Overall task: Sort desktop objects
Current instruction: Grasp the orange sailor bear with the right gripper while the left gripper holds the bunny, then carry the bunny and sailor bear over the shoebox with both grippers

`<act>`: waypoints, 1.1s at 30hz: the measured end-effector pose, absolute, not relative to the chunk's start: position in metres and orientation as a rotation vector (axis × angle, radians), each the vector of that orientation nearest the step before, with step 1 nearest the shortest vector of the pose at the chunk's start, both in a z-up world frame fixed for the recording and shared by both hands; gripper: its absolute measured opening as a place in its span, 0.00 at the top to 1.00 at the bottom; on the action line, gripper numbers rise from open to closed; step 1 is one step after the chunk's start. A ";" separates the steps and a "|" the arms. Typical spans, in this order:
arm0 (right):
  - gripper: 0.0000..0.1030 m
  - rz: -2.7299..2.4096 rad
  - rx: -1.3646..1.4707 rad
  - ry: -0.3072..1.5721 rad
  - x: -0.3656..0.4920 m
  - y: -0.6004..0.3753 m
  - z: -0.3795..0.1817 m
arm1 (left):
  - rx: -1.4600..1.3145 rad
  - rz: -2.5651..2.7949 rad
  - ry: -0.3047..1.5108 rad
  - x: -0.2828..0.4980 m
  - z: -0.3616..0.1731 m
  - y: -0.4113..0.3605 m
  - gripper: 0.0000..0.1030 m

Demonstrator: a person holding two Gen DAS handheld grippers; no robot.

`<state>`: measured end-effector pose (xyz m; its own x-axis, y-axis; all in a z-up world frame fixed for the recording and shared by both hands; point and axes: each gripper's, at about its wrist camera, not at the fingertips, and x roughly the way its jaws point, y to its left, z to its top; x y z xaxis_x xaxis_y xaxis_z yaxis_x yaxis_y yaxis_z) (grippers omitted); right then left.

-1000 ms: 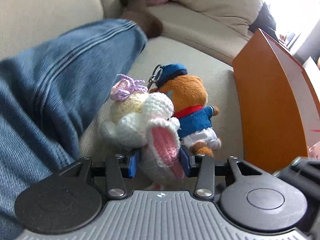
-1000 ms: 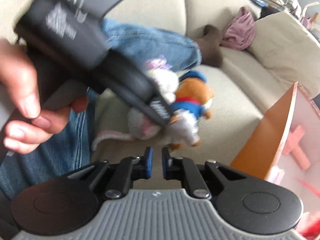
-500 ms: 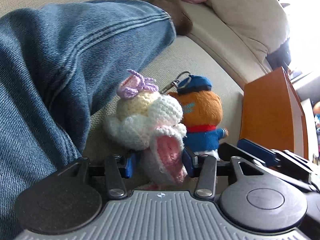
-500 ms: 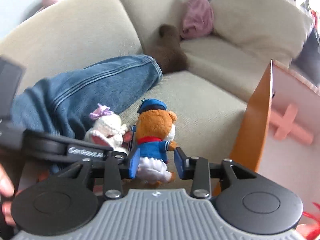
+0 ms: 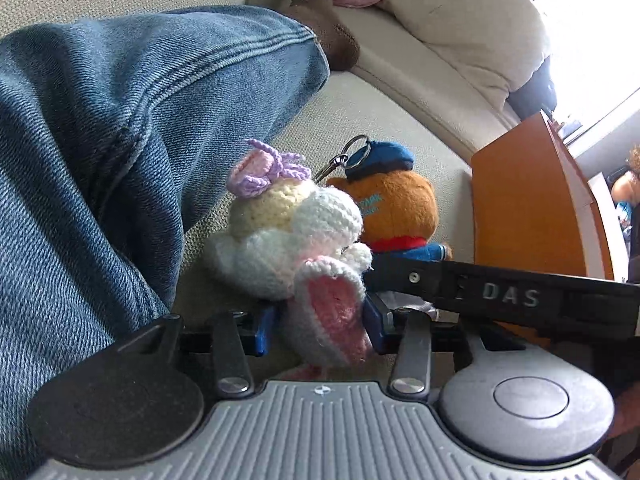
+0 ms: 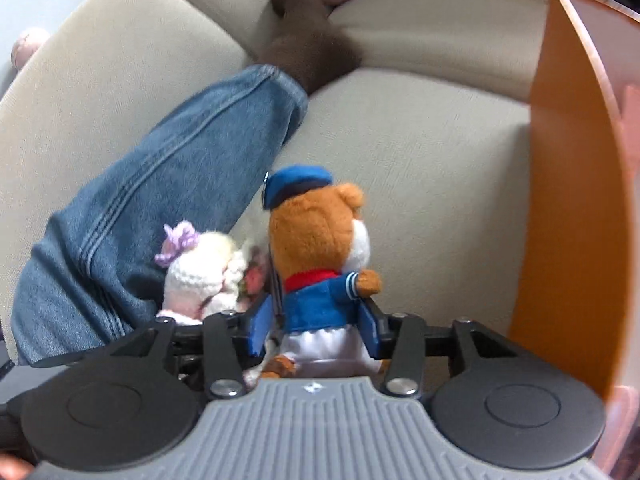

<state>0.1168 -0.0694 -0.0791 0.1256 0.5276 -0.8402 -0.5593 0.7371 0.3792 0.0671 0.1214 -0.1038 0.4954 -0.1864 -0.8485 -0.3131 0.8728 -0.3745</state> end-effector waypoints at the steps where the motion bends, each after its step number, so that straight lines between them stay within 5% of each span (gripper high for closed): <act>1: 0.55 0.788 -0.030 1.210 0.116 -0.069 -0.081 | -0.526 0.080 1.062 0.068 -0.104 0.121 0.49; 5: 0.64 0.788 -0.018 1.201 0.113 -0.072 -0.083 | -0.504 0.081 1.057 0.071 -0.104 0.119 0.50; 19: 0.66 0.799 0.005 0.967 0.082 -0.108 -0.027 | -0.474 0.055 1.016 0.057 -0.087 0.109 0.63; 33: 0.66 0.766 0.179 0.734 0.077 -0.187 0.045 | -0.430 -0.058 0.818 0.044 -0.002 0.084 0.64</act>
